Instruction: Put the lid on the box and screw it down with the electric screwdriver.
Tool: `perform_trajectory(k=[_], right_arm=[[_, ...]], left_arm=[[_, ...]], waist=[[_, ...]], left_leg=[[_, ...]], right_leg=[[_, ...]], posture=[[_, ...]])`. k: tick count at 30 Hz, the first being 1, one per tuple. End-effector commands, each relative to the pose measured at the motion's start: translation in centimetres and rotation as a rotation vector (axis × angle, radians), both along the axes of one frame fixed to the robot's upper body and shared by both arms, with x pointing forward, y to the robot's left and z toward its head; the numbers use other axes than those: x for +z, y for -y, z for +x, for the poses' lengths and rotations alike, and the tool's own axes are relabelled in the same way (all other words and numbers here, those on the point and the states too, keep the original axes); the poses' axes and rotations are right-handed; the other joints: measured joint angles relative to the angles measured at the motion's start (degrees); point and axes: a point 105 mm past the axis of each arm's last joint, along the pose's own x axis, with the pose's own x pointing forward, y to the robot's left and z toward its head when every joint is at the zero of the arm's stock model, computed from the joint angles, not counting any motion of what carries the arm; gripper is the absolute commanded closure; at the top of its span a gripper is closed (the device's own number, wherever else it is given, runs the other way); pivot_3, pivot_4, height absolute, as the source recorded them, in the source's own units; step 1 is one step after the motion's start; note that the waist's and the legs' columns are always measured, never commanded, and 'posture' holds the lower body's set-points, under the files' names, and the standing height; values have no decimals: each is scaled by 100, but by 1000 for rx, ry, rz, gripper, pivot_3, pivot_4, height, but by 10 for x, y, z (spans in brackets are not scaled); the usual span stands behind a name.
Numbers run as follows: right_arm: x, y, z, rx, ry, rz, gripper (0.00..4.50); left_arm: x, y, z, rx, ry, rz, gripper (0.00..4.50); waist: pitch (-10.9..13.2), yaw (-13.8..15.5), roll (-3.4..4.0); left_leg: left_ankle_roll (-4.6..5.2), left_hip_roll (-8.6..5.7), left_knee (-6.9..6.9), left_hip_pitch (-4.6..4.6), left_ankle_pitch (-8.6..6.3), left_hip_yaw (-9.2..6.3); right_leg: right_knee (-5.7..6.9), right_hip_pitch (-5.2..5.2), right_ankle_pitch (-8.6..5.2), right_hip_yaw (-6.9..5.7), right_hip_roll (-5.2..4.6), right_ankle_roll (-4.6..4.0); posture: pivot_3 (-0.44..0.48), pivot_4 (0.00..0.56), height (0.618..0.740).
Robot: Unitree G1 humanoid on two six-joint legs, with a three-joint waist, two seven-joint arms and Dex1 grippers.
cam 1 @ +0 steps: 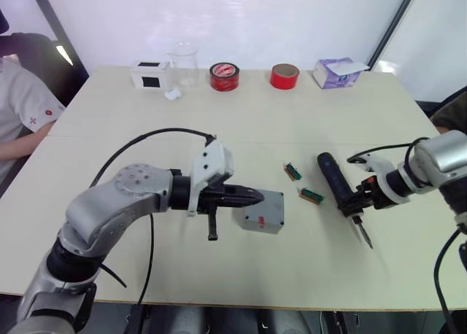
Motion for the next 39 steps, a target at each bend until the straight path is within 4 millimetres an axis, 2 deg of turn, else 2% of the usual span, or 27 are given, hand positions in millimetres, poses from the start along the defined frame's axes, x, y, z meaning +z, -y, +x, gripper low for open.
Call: perform_trajectory(k=[1, 3, 6, 7, 9, 12, 16, 20, 25, 28, 33, 39], right_arm=[[96, 27, 54, -95, 531, -10, 2674], [145, 23, 68, -122, 840, 110, 2674], [201, 19, 62, -175, 1265, 274, 2674], [212, 16, 52, -202, 1401, 342, 2674], [219, 24, 29, -360, 1645, 347, 2674], [201, 3, 14, -386, 1678, 459, 2674], [195, -53, -13, -181, 1649, 777, 2674], [186, -89, -29, -19, 1562, 822, 2674], [171, -105, -44, 61, 1490, 793, 2674], [155, -112, -49, 76, 1448, 773, 2674], [125, -123, -49, 92, 1380, 712, 2674], [106, -132, -48, 101, 1344, 692, 2674]], left_arm=[[14, -7, 16, 33, 34, -42, 4500], [18, -9, 24, 43, 7, -79, 4500], [21, -10, 32, 54, -22, -107, 4500], [20, -11, 35, 60, -24, -104, 4500], [21, -9, 37, 56, -43, -114, 4500], [21, -8, 41, 57, -48, -115, 4500], [15, -1, 43, 50, -44, -91, 4500], [3, 0, 41, 37, -42, -49, 4500], [-18, 6, 36, 21, -25, 11, 4500], [-25, 13, 37, 35, -15, 19, 4500], [-41, 18, 45, 73, 16, 86, 4500], [-60, 18, 39, 35, -14, 147, 4500]], waist=[[24, 14, 44], [29, 26, 52], [29, 30, 51], [27, 30, 49], [21, 43, 38], [23, 113, 45], [27, 107, 54], [29, 38, 62], [28, 33, 60], [28, 41, 60], [28, 27, 60], [28, 29, 60]], left_leg=[[5, -6, 0, -5, 17, 20], [6, -10, -4, -16, 24, 38], [5, -3, -19, -16, 24, 49], [5, 1, -21, -20, 24, 46], [-15, 15, -31, -23, 35, 38], [-28, 23, -36, -36, 42, 24], [-28, 6, -16, -29, 42, 36], [0, 2, -17, -16, 27, 39], [1, 5, -19, -15, 26, 35], [1, 2, -18, -15, 26, 34], [4, 0, -17, -12, 25, 36], [4, 1, -17, -13, 25, 36]], right_leg=[[-2, -12, 9, 18, -4, 2], [1, -32, 21, 37, -4, 24], [2, -37, 25, 33, 7, 33], [-1, -38, 23, 28, 10, 34], [-5, -34, 21, 14, 19, 34], [2, -41, 17, 3, 10, 33], [-3, -37, 29, 31, -14, 45], [1, -36, 34, 41, -4, 47], [0, -33, 33, 38, 2, 46], [0, -31, 33, 38, -1, 46], [0, -31, 33, 41, 2, 46], [0, -32, 33, 41, 3, 46]], posture=[[0, 150, 740], [0, 150, 740], [0, 150, 740], [0, 150, 740], [0, 150, 740], [0, 150, 740], [0, 150, 740], [0, 150, 740], [0, 150, 740], [0, 150, 740], [0, 150, 740], [0, 150, 740]])
